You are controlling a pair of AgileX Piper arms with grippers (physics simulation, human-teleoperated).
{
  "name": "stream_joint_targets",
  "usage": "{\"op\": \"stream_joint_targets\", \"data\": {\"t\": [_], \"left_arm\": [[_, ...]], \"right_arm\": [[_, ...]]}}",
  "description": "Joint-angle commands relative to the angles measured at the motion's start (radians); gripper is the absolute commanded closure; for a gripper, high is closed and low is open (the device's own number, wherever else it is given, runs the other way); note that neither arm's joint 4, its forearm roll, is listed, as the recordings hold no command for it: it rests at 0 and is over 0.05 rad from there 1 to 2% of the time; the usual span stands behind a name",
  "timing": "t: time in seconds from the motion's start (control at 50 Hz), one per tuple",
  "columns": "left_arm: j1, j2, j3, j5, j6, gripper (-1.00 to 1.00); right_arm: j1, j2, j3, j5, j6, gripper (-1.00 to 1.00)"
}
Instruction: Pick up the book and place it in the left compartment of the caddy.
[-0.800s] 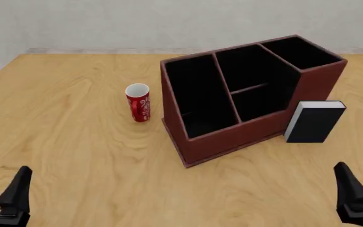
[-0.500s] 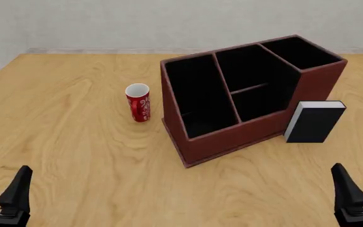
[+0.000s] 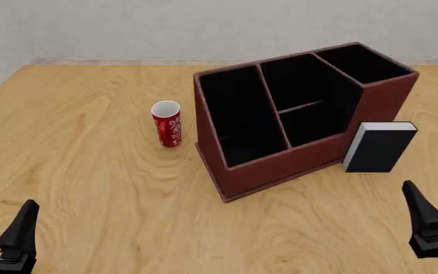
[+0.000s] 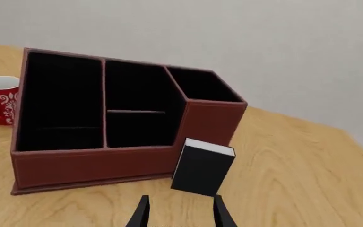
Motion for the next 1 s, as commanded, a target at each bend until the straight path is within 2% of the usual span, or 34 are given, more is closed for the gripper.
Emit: {"op": "stream_joint_targets", "data": {"t": [0.02, 0.14, 0.18, 0.22, 0.24, 0.3, 0.38, 0.52, 0.6, 0.62, 0.68, 0.7, 0.82, 1.0], "left_arm": [[0.0, 0.0, 0.0, 0.0, 0.0, -1.0], [0.0, 0.0, 0.0, 0.0, 0.0, -1.0], [0.0, 0.0, 0.0, 0.0, 0.0, -1.0], [0.0, 0.0, 0.0, 0.0, 0.0, -1.0], [0.0, 0.0, 0.0, 0.0, 0.0, -1.0], [0.0, 0.0, 0.0, 0.0, 0.0, -1.0], [0.0, 0.0, 0.0, 0.0, 0.0, -1.0], [0.0, 0.0, 0.0, 0.0, 0.0, -1.0], [0.0, 0.0, 0.0, 0.0, 0.0, -1.0], [0.0, 0.0, 0.0, 0.0, 0.0, -1.0], [0.0, 0.0, 0.0, 0.0, 0.0, -1.0], [0.0, 0.0, 0.0, 0.0, 0.0, -1.0], [0.0, 0.0, 0.0, 0.0, 0.0, -1.0], [0.0, 0.0, 0.0, 0.0, 0.0, -1.0]], "right_arm": [[-0.008, 0.109, -0.087, 0.046, -0.105, -1.0], [0.008, 0.163, -0.155, 0.114, -0.158, -1.0], [0.021, 0.185, -0.184, 0.153, -0.192, -1.0], [0.021, 0.185, -0.184, 0.153, -0.192, -1.0], [0.028, 0.202, -0.203, 0.175, -0.221, -1.0], [0.032, 0.231, -0.241, 0.211, -0.263, -1.0], [0.029, 0.257, -0.267, 0.229, -0.289, -1.0], [0.016, 0.313, -0.324, 0.281, -0.381, -1.0], [0.013, 0.323, -0.342, 0.294, -0.388, -1.0], [0.012, 0.344, -0.374, 0.33, -0.442, -1.0], [0.007, 0.359, -0.398, 0.351, -0.449, -1.0], [0.006, 0.365, -0.398, 0.359, -0.476, -1.0], [0.009, 0.395, -0.424, 0.412, -0.53, -1.0], [-0.006, 0.42, -0.451, 0.494, -0.658, -1.0]]}}
